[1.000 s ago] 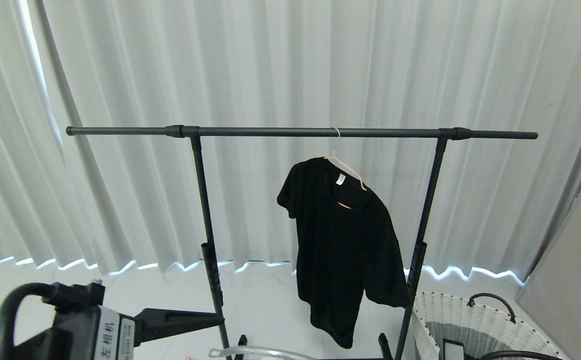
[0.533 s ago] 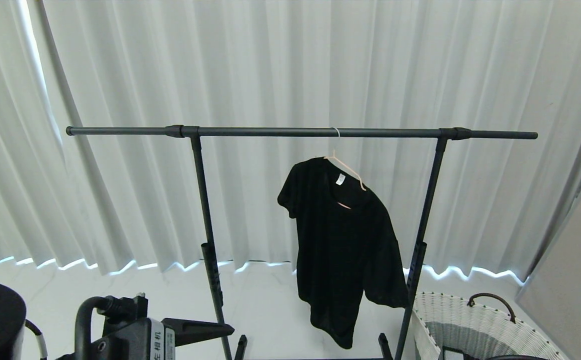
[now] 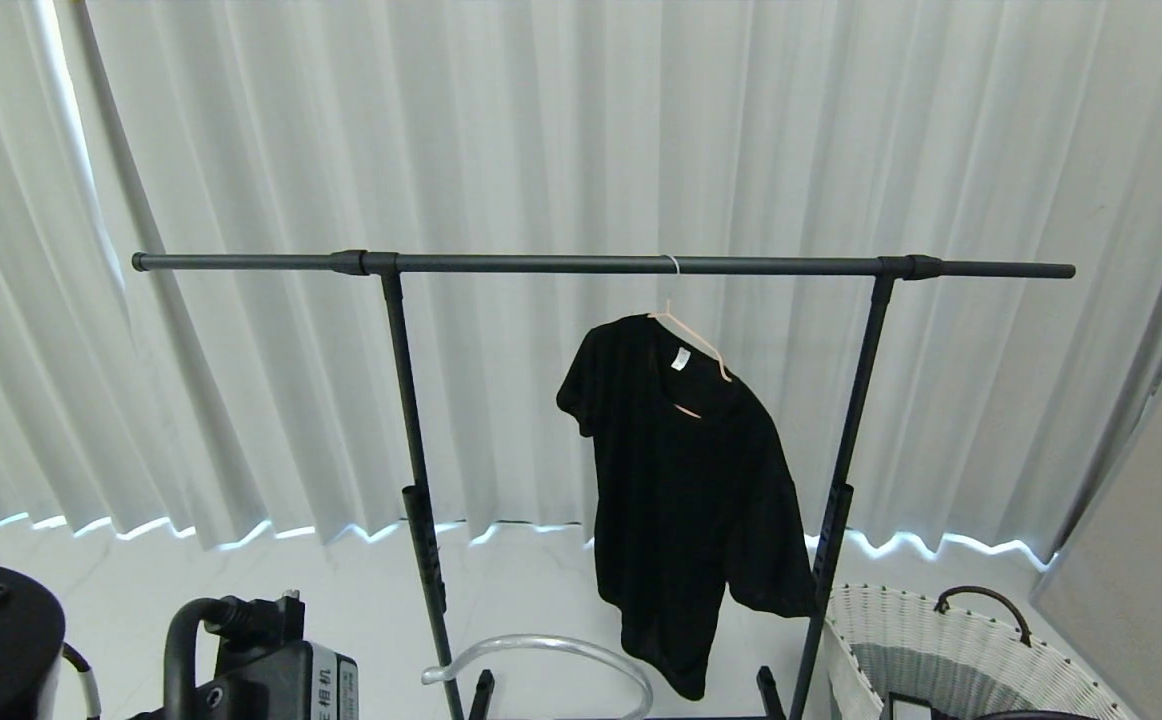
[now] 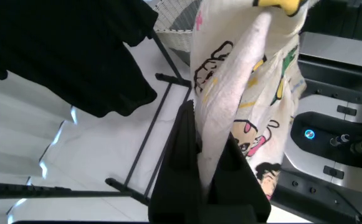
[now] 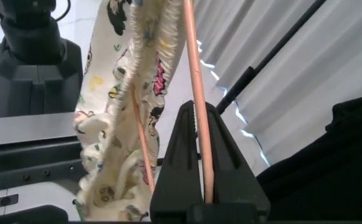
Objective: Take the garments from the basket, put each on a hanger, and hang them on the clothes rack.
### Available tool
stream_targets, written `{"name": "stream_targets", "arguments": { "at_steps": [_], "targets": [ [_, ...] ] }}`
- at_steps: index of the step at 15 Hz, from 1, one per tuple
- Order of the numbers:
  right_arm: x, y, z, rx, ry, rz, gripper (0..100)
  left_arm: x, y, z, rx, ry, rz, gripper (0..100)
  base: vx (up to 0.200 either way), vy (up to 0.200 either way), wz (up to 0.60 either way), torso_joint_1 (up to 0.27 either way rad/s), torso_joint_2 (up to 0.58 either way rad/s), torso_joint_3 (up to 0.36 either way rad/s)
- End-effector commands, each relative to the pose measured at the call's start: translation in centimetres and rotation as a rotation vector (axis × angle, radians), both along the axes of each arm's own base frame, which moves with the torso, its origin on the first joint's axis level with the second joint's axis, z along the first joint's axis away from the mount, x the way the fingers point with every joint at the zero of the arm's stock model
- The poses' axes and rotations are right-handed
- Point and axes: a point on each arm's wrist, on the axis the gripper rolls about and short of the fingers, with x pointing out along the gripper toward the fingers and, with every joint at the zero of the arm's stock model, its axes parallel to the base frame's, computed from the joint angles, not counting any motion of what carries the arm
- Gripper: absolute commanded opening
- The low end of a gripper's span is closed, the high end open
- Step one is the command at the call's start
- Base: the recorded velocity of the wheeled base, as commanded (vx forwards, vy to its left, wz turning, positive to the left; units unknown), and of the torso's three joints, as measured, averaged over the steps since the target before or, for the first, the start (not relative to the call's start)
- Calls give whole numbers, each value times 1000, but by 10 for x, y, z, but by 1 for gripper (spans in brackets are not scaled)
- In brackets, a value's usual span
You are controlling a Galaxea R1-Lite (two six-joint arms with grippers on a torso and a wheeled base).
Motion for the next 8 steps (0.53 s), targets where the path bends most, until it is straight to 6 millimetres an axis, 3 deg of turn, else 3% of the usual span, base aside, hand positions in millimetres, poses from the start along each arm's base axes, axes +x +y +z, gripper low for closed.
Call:
{"name": "stream_targets", "arguments": {
  "at_steps": [1,2,6,8],
  "targets": [
    [0,-1,-1,-5,-6,2,0,0,0,0,-2,-1,1,0,0,0,0,0,0,0],
    [-1,-2,-2,-15,-16,4,100,0,0,0,-2,-1,1,0,0,0,0,0,0,0],
    [2,-8,-8,-42,-19,-85,100,1,6,-6,27,-4,62,0,0,0,0,0,0,0],
    [7,-21,-11,-54,-14,-158,100,8,16,-11,76,-38,217,0,0,0,0,0,0,0]
  ]
}}
